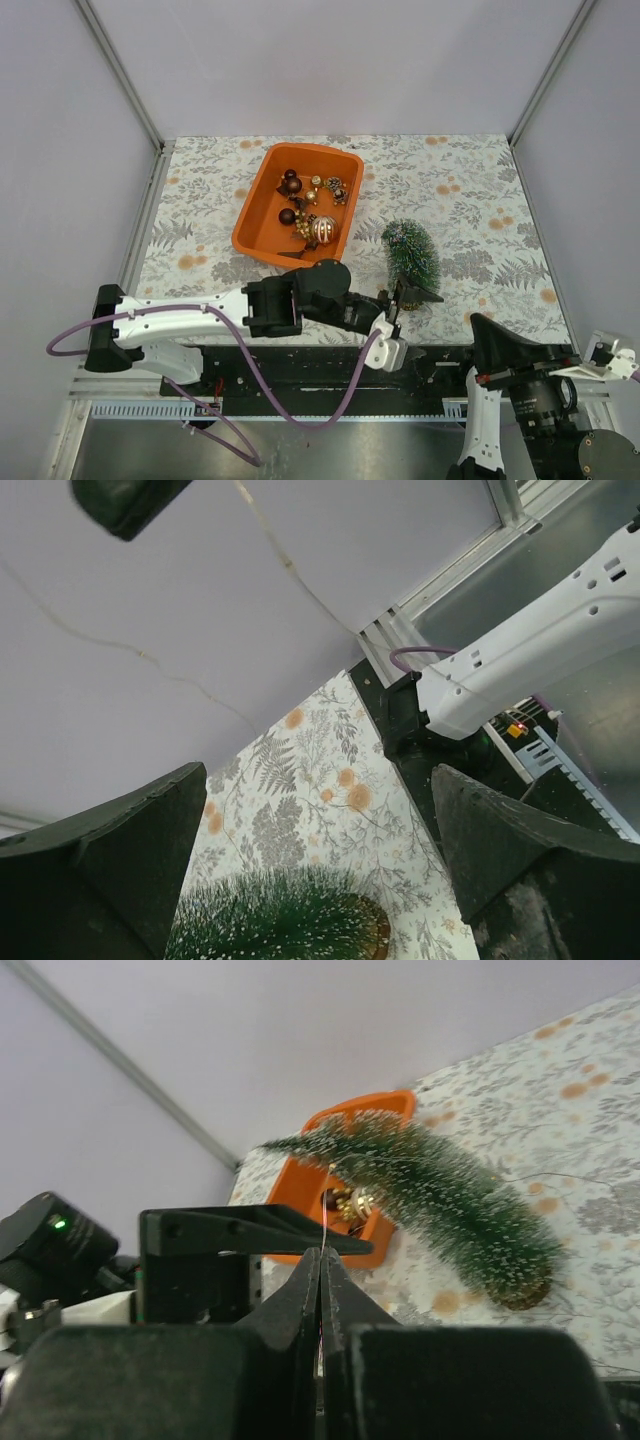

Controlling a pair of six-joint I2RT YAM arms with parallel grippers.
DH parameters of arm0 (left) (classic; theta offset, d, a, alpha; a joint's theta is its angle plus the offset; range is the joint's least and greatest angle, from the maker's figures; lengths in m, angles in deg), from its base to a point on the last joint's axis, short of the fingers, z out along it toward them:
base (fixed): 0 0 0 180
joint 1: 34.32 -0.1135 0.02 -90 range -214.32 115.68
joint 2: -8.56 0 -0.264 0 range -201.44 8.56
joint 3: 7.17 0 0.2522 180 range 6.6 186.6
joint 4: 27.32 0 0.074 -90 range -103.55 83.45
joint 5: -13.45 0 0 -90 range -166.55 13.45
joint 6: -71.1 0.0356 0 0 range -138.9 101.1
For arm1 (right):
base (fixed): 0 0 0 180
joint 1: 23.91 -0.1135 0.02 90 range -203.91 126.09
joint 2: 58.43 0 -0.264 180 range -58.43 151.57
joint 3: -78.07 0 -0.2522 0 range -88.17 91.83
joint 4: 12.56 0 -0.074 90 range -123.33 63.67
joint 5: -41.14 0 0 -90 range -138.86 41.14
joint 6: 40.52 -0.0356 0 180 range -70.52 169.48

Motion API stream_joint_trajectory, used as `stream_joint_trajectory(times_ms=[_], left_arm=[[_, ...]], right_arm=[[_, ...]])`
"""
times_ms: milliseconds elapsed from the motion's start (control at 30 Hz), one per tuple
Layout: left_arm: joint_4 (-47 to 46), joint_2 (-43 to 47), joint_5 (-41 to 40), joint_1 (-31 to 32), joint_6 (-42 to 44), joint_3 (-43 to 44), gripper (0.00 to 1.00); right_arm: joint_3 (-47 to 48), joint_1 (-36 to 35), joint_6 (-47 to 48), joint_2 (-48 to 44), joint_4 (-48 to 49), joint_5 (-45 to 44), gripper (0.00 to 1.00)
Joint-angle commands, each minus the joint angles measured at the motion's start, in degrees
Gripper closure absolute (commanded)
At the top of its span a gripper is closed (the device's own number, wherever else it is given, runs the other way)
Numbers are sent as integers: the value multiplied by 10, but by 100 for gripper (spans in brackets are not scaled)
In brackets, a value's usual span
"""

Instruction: Decorate the small christmas tree

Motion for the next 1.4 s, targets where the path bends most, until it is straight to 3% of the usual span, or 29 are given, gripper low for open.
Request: stream_joint_trajectory(times_ms=[0,67,333,433,567,600,733,833,933,1033,1167,1367], left_arm=[[-72,17,18,18,57,-38,1],[-104,18,6,20,70,-60,1],[-70,65,42,20,177,-130,1],[-90,79,10,18,158,-154,1],[-199,91,-93,11,60,-172,1],[-195,95,-112,7,42,-170,1],[-136,160,-58,5,66,-216,1],[-105,228,-45,5,33,-256,1],[-111,274,-104,5,-30,-282,1],[-150,301,-185,5,-38,-297,1],[-203,275,-246,3,1,-275,1],[-215,179,-170,-5,12,-190,1]], right_arm=[[24,1,-24,17,-63,134,100],[40,1,-23,27,-62,153,100],[56,0,-38,33,-51,206,100],[73,0,-36,37,-62,215,100],[77,1,-41,24,-82,244,100],[77,1,-37,20,-91,245,100],[69,1,-36,7,-103,252,100],[60,1,-49,1,-75,280,100],[41,1,-67,-9,-52,309,100],[24,-1,-73,-23,-51,324,100],[-5,-2,-85,-44,-41,344,100],[-8,-1,-112,-53,-4,366,100]])
